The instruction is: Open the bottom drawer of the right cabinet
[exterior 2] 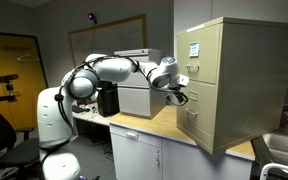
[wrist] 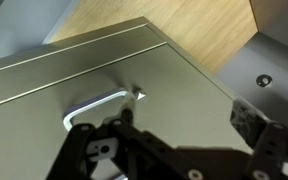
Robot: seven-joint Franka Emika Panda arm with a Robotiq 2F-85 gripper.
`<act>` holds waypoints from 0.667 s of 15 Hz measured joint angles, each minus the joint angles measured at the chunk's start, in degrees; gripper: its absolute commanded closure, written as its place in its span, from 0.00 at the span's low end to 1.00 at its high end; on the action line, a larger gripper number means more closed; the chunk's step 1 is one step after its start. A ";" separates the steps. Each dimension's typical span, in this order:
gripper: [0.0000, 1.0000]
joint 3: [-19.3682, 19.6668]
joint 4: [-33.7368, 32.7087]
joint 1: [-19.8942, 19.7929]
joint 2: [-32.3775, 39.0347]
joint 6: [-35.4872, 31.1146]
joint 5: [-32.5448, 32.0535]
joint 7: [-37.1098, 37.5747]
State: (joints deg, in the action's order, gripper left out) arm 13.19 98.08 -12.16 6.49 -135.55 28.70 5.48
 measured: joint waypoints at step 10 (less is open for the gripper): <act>0.00 -0.02 -4.68 -5.37 10.35 1.29 0.55 3.83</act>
State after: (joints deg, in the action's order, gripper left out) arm 13.17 93.40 -17.53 16.85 -134.26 29.26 9.31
